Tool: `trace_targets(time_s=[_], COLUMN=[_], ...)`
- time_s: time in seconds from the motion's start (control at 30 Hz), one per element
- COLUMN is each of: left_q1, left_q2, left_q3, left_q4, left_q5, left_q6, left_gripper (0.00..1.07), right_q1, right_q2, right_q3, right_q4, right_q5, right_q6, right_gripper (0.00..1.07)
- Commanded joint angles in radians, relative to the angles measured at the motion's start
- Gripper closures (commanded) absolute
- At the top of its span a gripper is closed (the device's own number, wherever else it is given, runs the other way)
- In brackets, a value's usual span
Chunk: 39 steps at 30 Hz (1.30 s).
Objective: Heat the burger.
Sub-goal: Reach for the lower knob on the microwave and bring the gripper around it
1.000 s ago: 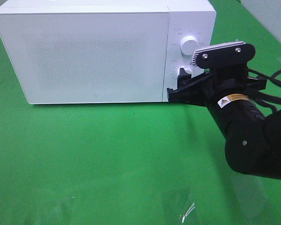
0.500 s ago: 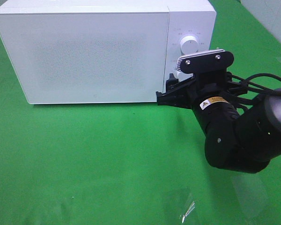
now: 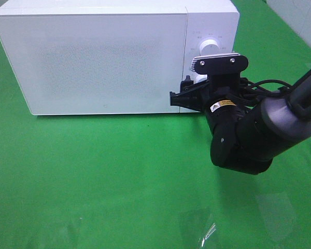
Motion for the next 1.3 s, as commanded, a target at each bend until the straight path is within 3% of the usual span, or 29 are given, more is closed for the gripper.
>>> trace_targets(time_s=[0.03, 0.53, 0.9, 0.97, 1.0, 1.03, 1.07, 1.1, 1.13, 1.17, 1.27, 1.3], left_q1=[0.001, 0.001, 0.001, 0.001, 0.001, 0.001, 0.001, 0.001, 0.001, 0.001, 0.001, 0.001], left_q2=[-0.014, -0.004, -0.004, -0.004, -0.004, -0.004, -0.004, -0.004, -0.004, -0.004, -0.004, -0.004], left_q3=[0.004, 0.004, 0.004, 0.004, 0.004, 0.004, 0.004, 0.004, 0.004, 0.004, 0.004, 0.004], left_q4=[-0.008, -0.008, -0.008, -0.008, -0.008, -0.008, -0.008, -0.008, -0.008, -0.008, -0.008, -0.008], left_q5=[-0.015, -0.015, -0.015, -0.015, -0.015, -0.015, -0.015, -0.015, -0.015, -0.015, -0.015, -0.015], left_q6=[0.002, 0.002, 0.002, 0.002, 0.002, 0.002, 0.002, 0.002, 0.002, 0.002, 0.002, 0.002], left_gripper=[0.12, 0.12, 0.12, 0.12, 0.12, 0.12, 0.12, 0.12, 0.12, 0.12, 0.12, 0.12], right_q1=[-0.013, -0.017, -0.015, -0.016, -0.016, -0.016, -0.016, -0.016, -0.016, -0.016, -0.016, -0.016], right_q2=[0.012, 0.064, 0.057, 0.057, 0.057, 0.057, 0.057, 0.057, 0.057, 0.057, 0.057, 0.057], right_q3=[-0.017, -0.073, -0.072, -0.072, -0.072, -0.072, -0.072, -0.072, -0.072, -0.072, -0.072, -0.072], right_q4=[-0.007, -0.017, -0.016, -0.014, -0.014, -0.014, -0.014, -0.013, -0.013, -0.013, -0.013, -0.013], right_q5=[-0.052, -0.04, -0.067, -0.07, -0.07, -0.077, -0.077, -0.098, -0.098, -0.122, -0.129, -0.138], right_q6=[0.031, 0.035, 0.013, -0.003, -0.003, -0.013, -0.013, -0.027, -0.027, -0.03, -0.03, -0.03], right_gripper=[0.31, 0.31, 0.44, 0.56, 0.56, 0.65, 0.65, 0.77, 0.77, 0.89, 0.92, 1.0])
